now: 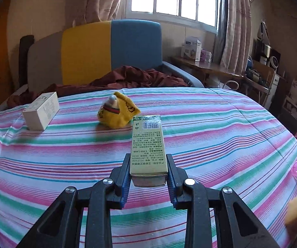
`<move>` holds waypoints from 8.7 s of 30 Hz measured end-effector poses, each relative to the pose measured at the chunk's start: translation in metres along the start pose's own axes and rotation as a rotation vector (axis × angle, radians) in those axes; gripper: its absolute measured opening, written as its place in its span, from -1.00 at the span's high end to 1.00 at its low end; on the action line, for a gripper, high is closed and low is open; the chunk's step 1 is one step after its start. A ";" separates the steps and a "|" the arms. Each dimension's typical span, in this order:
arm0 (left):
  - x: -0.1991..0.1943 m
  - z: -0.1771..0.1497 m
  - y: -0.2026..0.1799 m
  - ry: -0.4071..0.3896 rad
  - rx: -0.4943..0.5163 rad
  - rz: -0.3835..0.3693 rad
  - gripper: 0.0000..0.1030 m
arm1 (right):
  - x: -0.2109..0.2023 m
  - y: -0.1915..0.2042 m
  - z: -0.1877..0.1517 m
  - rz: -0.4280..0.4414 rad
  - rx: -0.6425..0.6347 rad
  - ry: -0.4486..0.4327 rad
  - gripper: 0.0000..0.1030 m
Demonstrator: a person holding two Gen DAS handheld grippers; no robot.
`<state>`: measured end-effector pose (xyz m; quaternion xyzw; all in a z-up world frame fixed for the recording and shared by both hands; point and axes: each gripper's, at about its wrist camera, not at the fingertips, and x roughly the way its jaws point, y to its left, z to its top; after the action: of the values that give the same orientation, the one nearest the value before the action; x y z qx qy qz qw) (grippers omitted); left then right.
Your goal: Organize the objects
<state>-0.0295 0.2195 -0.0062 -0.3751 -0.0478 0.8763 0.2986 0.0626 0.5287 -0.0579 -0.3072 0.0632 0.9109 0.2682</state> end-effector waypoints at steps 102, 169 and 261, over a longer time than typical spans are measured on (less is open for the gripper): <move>-0.102 -0.014 0.229 -0.137 -0.539 0.336 -0.31 | -0.037 0.402 0.043 0.537 -0.215 0.363 0.08; 0.055 -0.007 -0.055 0.173 0.097 -0.006 -0.33 | 0.135 0.054 0.081 0.077 0.039 0.167 0.27; -0.040 0.022 0.178 0.010 -0.219 0.231 0.01 | -0.006 0.117 0.000 0.000 -0.142 0.027 0.28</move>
<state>-0.1095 0.0550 -0.0201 -0.4129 -0.0982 0.8924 0.1536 0.0047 0.4264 -0.0597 -0.3377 0.0019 0.9089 0.2448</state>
